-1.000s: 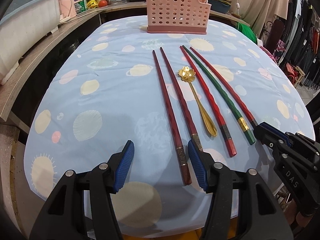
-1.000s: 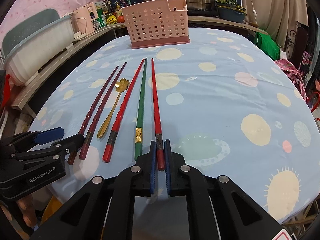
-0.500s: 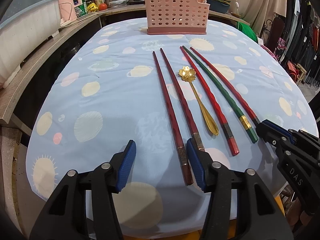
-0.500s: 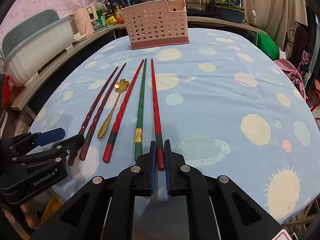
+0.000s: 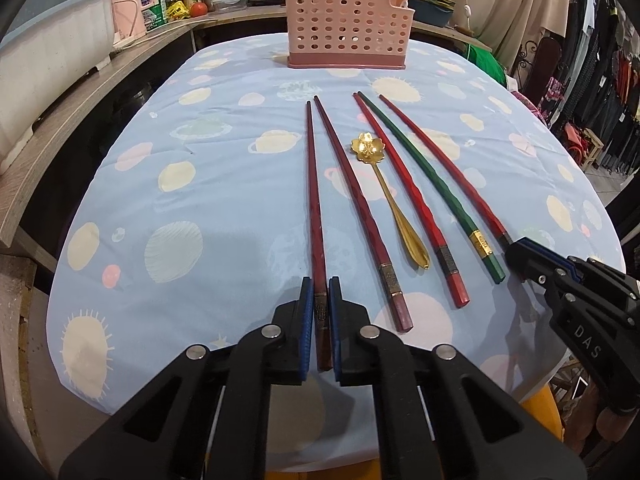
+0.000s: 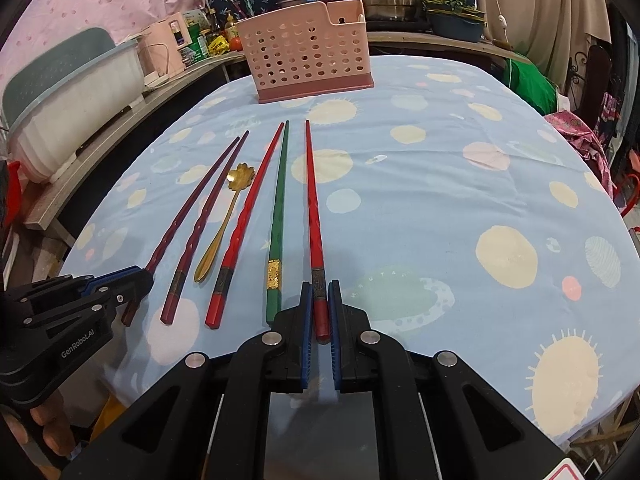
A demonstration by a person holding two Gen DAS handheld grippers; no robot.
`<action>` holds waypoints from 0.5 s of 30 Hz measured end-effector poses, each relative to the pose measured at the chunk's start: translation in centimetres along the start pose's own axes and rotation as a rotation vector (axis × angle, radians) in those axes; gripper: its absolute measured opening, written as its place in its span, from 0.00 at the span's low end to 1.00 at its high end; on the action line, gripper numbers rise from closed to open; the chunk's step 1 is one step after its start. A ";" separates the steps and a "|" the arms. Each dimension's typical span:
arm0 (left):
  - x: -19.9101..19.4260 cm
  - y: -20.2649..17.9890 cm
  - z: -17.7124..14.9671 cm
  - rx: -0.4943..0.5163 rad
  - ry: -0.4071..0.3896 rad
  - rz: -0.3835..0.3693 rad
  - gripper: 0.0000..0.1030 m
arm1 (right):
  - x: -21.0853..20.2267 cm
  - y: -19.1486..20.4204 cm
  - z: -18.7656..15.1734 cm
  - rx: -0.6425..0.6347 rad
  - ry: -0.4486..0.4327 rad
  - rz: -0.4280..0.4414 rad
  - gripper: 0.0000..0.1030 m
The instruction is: Organize utensils
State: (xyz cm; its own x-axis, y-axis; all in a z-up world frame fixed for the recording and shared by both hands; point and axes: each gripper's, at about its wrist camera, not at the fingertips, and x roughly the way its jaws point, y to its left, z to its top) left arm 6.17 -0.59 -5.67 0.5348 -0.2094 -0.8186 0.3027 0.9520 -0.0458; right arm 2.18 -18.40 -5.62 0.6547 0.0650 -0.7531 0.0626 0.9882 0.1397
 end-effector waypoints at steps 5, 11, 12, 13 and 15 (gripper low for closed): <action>-0.4 0.2 0.3 -0.013 -0.004 0.002 0.07 | -0.7 -0.6 0.5 0.023 -0.019 0.004 0.07; -1.9 1.1 1.8 -0.032 -0.042 -0.001 0.07 | -2.0 -1.5 1.9 0.055 -0.059 0.016 0.07; -2.1 1.3 2.1 -0.036 -0.048 -0.003 0.07 | -2.3 -1.7 2.3 0.060 -0.069 0.017 0.07; -2.5 1.5 2.6 -0.042 -0.058 -0.007 0.07 | -2.6 -1.8 2.6 0.061 -0.079 0.015 0.07; -3.1 1.9 3.5 -0.052 -0.075 -0.011 0.07 | -3.3 -2.1 3.5 0.062 -0.105 0.009 0.07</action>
State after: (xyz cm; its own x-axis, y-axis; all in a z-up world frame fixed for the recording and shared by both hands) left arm 7.83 1.06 -1.26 0.5896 -0.2341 -0.7730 0.2687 0.9594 -0.0856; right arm 2.54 -21.20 -1.18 0.7305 0.0553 -0.6807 0.1010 0.9770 0.1877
